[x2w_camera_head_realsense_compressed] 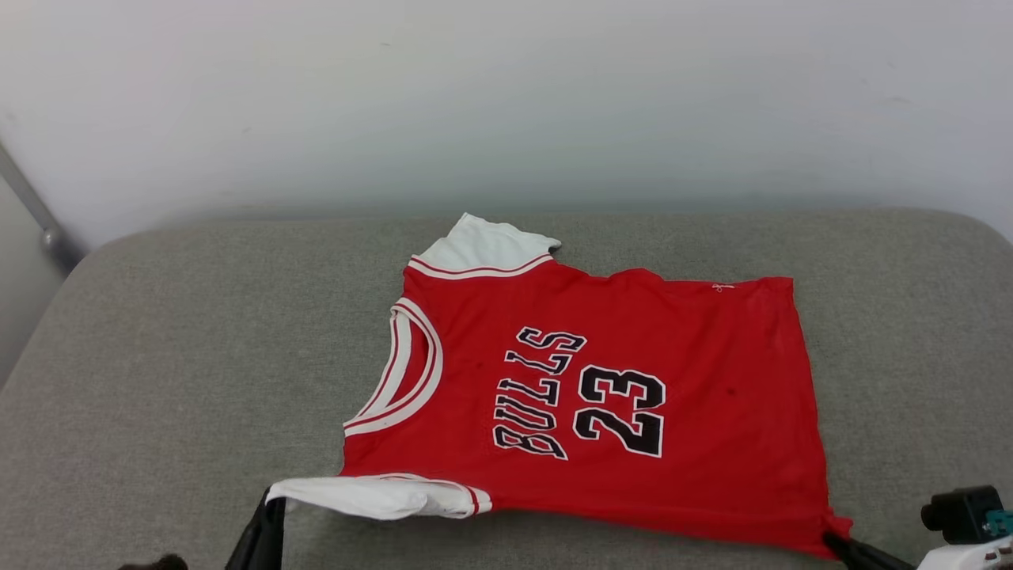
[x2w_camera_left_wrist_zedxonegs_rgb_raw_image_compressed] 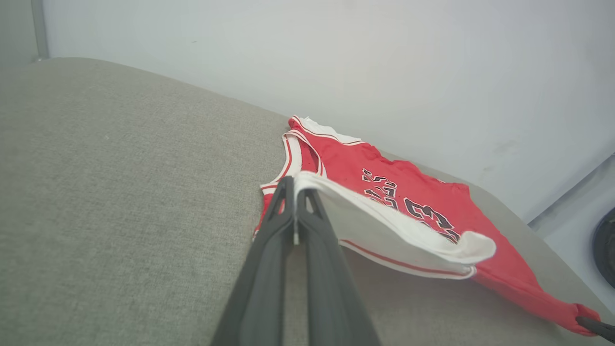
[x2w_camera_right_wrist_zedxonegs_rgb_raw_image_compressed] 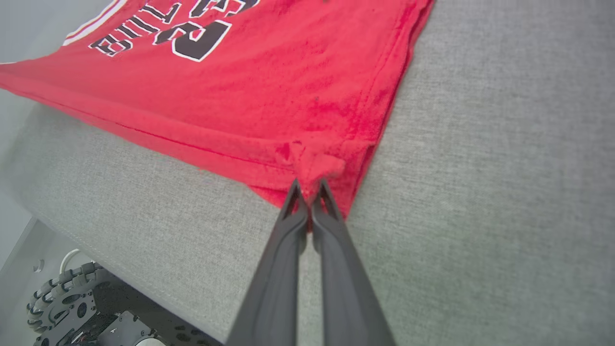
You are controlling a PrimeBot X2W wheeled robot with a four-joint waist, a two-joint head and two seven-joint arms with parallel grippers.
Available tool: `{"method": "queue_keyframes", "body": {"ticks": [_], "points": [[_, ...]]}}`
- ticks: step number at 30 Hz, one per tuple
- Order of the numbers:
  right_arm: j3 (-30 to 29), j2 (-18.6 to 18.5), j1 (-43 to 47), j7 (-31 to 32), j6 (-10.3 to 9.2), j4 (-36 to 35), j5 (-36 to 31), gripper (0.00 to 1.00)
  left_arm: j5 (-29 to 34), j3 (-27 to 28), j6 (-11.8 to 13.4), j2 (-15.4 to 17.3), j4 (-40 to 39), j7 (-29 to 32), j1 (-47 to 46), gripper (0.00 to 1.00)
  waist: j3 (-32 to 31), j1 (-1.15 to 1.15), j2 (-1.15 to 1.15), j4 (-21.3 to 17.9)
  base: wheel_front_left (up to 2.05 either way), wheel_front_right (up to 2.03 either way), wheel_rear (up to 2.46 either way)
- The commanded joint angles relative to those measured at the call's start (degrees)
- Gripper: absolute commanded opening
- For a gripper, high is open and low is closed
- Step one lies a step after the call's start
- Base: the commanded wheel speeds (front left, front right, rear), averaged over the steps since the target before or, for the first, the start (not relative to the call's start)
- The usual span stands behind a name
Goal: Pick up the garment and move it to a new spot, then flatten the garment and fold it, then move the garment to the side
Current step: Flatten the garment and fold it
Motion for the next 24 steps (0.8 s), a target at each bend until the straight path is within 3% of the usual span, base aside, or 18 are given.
{"method": "queue_keyframes", "body": {"ticks": [1,14,24], "points": [[-0.5,0.1,-0.9,-0.3,-0.07,0.1,-0.4,0.00,-0.3,-0.1,0.0,0.9,-0.3,0.1,-1.9,0.00,0.6,0.00,0.00,-0.3,0.00,0.00,0.00],[-1.9,2.9,-9.0,2.0,-0.08,3.8,-1.6,0.00,0.1,-3.8,0.1,10.0,7.6,3.8,-18.1,0.00,8.4,0.00,0.00,-2.6,0.00,0.00,0.00],[-0.5,5.4,-14.8,3.5,-0.07,5.3,-1.9,0.00,-0.4,-14.1,0.1,13.1,17.4,3.6,-32.1,0.00,12.2,0.00,0.00,-4.8,0.00,0.00,0.00]]}}
